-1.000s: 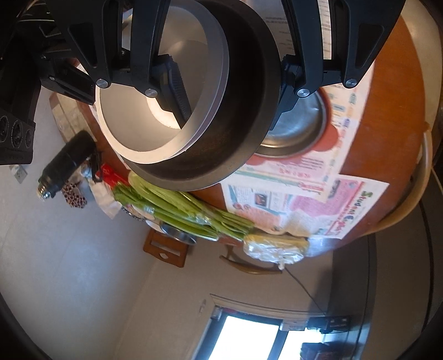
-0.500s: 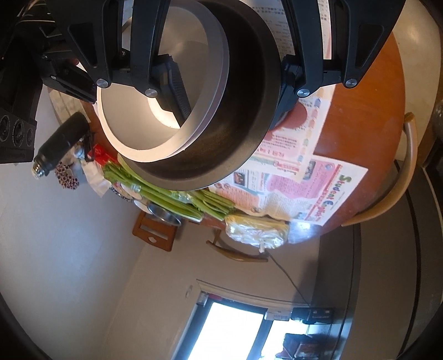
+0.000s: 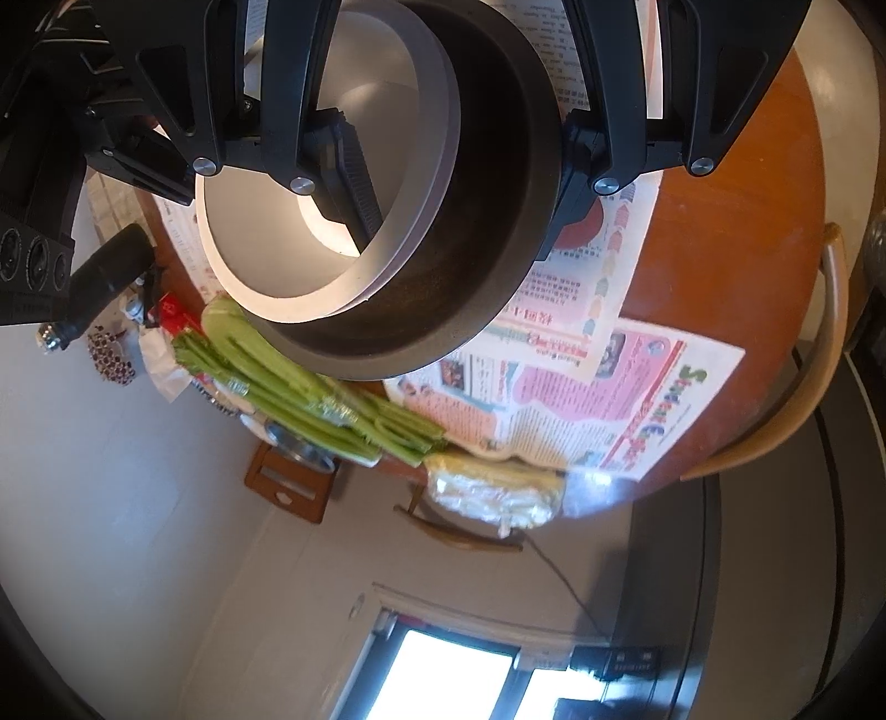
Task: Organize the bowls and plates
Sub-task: 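Carry the bowl stack over the steel tray on the orange plate, then lower the bowl stack onto the steel tray with the left gripper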
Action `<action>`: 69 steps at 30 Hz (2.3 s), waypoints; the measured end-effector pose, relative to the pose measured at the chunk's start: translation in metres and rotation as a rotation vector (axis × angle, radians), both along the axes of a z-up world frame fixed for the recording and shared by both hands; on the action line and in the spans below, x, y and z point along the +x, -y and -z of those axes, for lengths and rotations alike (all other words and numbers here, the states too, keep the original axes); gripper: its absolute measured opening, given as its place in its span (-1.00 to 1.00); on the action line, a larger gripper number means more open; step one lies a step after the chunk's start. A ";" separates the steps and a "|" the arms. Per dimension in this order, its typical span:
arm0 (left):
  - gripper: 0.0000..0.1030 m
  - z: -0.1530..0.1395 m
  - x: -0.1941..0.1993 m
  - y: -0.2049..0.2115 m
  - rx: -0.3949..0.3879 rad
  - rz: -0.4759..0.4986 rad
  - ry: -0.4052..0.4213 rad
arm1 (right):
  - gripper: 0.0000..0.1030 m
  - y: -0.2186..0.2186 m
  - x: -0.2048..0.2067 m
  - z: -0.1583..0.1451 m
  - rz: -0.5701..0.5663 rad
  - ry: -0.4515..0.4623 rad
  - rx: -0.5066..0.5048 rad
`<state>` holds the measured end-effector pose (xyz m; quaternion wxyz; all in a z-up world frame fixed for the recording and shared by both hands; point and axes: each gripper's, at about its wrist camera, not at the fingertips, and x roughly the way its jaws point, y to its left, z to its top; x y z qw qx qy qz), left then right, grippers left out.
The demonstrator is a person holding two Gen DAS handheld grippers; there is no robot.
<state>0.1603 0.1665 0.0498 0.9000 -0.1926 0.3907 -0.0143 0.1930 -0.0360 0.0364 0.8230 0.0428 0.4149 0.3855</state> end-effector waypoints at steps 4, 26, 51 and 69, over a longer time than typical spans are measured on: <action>0.04 0.015 0.008 -0.003 -0.004 0.003 -0.046 | 0.03 -0.005 0.007 0.015 -0.001 -0.043 -0.008; 0.05 0.048 0.017 -0.004 0.013 0.007 -0.107 | 0.01 -0.012 0.009 0.043 0.024 -0.087 -0.074; 0.06 0.058 0.014 -0.009 0.049 -0.014 -0.126 | 0.02 -0.021 0.006 0.043 0.042 -0.021 -0.123; 0.08 0.054 0.002 -0.008 0.043 0.001 -0.106 | 0.02 -0.019 0.001 0.050 0.061 0.013 -0.174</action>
